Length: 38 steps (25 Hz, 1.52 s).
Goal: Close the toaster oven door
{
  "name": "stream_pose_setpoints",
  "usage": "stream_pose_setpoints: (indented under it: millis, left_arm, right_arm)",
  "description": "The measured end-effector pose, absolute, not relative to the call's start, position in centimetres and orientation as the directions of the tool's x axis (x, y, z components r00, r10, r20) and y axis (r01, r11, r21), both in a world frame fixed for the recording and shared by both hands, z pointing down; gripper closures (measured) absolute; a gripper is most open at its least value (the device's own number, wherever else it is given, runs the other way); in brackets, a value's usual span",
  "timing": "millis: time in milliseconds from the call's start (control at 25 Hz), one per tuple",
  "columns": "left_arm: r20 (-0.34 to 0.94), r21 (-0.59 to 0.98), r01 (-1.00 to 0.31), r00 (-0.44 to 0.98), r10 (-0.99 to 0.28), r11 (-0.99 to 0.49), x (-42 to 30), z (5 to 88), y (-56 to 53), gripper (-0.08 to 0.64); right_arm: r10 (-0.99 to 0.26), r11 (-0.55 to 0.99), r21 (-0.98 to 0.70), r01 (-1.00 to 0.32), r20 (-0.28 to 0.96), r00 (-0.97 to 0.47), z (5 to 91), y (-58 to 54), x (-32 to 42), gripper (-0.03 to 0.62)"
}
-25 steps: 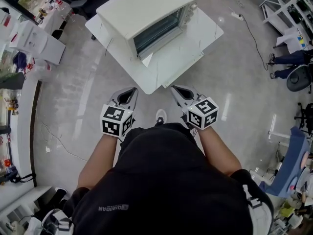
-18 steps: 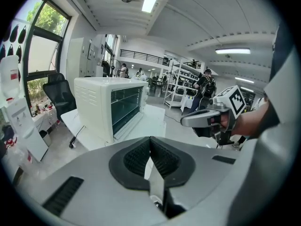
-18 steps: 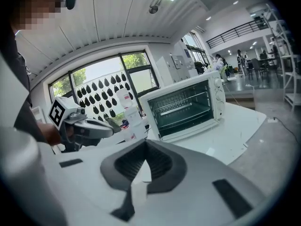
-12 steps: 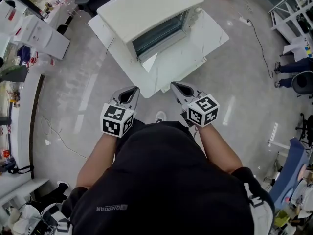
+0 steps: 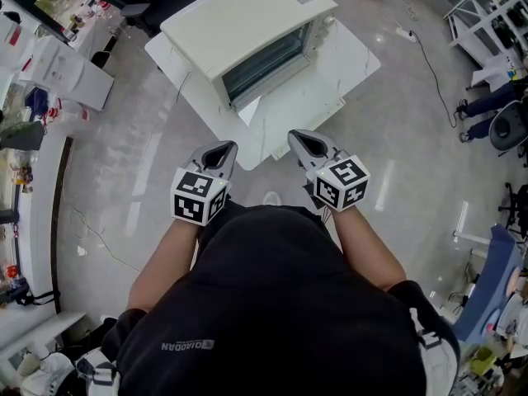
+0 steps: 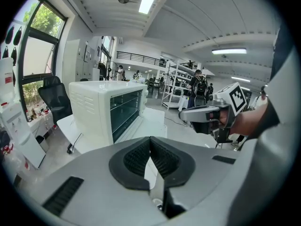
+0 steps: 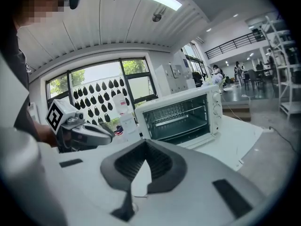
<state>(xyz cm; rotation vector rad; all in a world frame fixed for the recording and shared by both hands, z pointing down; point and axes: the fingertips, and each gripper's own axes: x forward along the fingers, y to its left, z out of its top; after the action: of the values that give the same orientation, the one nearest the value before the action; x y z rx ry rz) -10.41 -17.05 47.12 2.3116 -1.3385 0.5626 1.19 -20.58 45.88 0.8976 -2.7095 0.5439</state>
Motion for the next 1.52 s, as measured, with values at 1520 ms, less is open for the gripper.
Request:
stream_pose_setpoints:
  millis: [1520]
  left_arm:
    - [0.525, 0.126, -0.879, 0.452, -0.721, -0.459, -9.8, 46.8, -17.6, 0.557]
  right_arm:
    - [-0.542, 0.748, -0.275, -0.604, 0.272, -0.795, 44.8, -21.8, 2.1, 0.463]
